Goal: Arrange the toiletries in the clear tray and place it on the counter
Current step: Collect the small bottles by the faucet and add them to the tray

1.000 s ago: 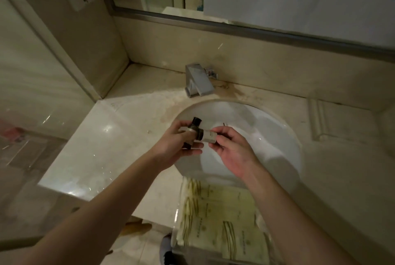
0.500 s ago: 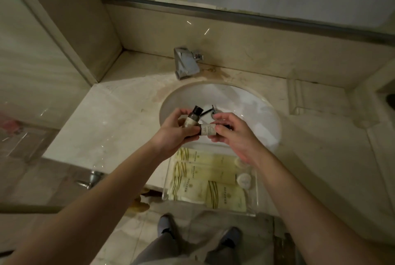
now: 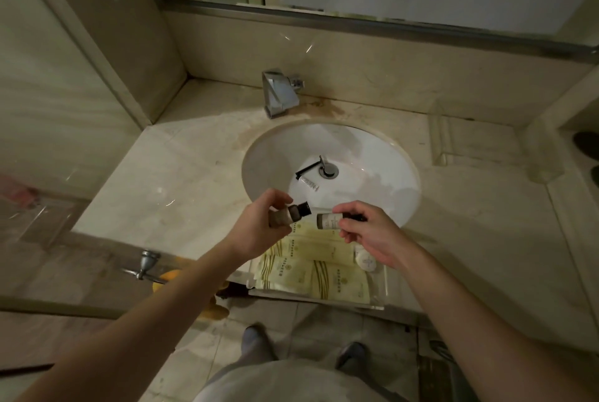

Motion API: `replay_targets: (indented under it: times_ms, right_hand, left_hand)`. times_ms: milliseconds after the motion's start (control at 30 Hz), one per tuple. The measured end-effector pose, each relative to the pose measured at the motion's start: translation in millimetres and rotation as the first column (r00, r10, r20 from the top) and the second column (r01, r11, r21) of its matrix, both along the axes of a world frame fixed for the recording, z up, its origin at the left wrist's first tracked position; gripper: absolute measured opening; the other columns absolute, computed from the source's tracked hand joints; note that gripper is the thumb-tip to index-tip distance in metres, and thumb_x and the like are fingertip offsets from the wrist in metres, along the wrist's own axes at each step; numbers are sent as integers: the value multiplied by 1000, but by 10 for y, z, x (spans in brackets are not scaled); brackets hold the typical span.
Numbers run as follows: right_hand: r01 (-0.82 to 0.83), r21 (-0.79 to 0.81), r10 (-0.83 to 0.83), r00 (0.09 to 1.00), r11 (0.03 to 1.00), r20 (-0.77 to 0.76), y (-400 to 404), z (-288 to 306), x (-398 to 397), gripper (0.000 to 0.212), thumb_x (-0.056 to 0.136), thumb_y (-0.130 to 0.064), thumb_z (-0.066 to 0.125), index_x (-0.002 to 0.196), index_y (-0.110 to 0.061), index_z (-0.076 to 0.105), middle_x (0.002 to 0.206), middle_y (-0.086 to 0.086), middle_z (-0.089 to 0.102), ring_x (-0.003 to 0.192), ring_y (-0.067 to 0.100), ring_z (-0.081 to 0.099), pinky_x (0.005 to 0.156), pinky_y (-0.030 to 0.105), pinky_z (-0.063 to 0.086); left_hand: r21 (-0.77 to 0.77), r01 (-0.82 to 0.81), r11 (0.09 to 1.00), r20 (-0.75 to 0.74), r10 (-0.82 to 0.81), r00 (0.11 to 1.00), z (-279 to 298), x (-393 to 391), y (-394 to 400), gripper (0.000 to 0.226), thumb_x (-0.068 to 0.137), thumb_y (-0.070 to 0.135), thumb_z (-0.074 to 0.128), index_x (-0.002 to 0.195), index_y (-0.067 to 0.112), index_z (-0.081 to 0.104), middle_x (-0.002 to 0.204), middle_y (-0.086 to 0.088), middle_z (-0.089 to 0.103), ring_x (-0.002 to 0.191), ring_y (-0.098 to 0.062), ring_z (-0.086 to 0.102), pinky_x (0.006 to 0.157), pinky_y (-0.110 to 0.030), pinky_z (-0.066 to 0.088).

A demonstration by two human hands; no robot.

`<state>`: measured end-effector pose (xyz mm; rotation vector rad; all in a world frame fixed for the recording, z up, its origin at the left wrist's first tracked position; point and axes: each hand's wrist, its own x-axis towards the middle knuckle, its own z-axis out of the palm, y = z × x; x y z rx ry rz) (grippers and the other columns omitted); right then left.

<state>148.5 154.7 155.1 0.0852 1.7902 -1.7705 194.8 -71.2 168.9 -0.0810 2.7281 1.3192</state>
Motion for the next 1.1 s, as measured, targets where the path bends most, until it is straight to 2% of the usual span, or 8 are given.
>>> replay_targets:
  times_ms: [133, 300, 400, 500, 633, 767, 900, 1100]
  right_hand:
    - [31, 23, -32, 999, 999, 26, 45, -47, 69, 26, 84, 10, 59, 107, -2, 63, 92, 15, 57, 71, 21, 55, 65, 29, 50]
    - [74, -52, -69, 994, 996, 88, 74, -66, 89, 22, 86, 8, 57, 107, -1, 61, 96, 19, 58, 72, 21, 61, 66, 28, 54]
    - [52, -54, -46, 994, 997, 99, 90, -73, 107, 25, 84, 8, 59, 107, -1, 61, 105, 20, 57, 77, 22, 61, 70, 28, 55]
    - [-7, 36, 5, 999, 999, 44, 80, -113, 149, 26, 81, 10, 63, 103, -4, 62, 109, 20, 57, 80, 25, 63, 70, 28, 55]
    - [-75, 179, 86, 995, 981, -54, 41, -208, 208, 22, 80, 7, 66, 97, -6, 61, 98, 14, 62, 74, 21, 66, 70, 28, 58]
    - [-141, 439, 245, 951, 887, -189, -7, -311, 221, 19, 76, -11, 75, 90, -18, 63, 102, 0, 66, 95, 13, 64, 86, 29, 52]
    - [-140, 580, 337, 908, 802, -247, -75, -379, 256, 21, 73, -18, 78, 82, -27, 61, 95, -5, 66, 88, 13, 63, 78, 30, 54]
    - [-174, 695, 502, 810, 698, -302, -111, -446, 263, 19, 74, -21, 75, 88, -19, 62, 94, -1, 59, 84, 17, 59, 74, 29, 49]
  left_hand:
    - [18, 35, 999, -23, -34, 999, -46, 63, 12, 39, 74, 0, 73, 101, 22, 55, 98, 2, 60, 80, -22, 61, 72, -36, 52]
    - [456, -126, 881, 148, 64, 987, -47, 143, 67, 32, 74, -10, 70, 99, 10, 64, 94, -7, 62, 79, -16, 60, 70, -23, 55]
    - [547, -194, 814, 223, 81, 971, -84, 173, 79, 34, 77, -13, 67, 106, 4, 66, 102, -9, 63, 87, -20, 63, 76, -25, 58]
    - [415, -141, 899, 183, 69, 981, -179, 189, 33, 32, 75, -5, 73, 101, 14, 68, 103, -10, 67, 90, -24, 67, 80, -29, 58]
    - [-21, 36, 999, 133, -33, 991, -273, 219, -12, 33, 77, 13, 75, 107, 24, 68, 98, 9, 64, 88, -11, 59, 82, -21, 47]
    - [-246, 152, 957, 149, -117, 982, -330, 256, -40, 33, 81, 24, 71, 113, 25, 65, 99, 5, 63, 94, -17, 58, 83, -25, 47]
    - [-403, 217, 889, 184, -154, 971, -429, 269, -37, 37, 83, 31, 66, 119, 31, 60, 110, 1, 62, 106, -23, 52, 91, -36, 40]
    - [-528, 221, 820, 148, -168, 975, -522, 283, -13, 41, 85, 39, 61, 125, 34, 56, 122, 1, 49, 113, -22, 42, 93, -34, 31]
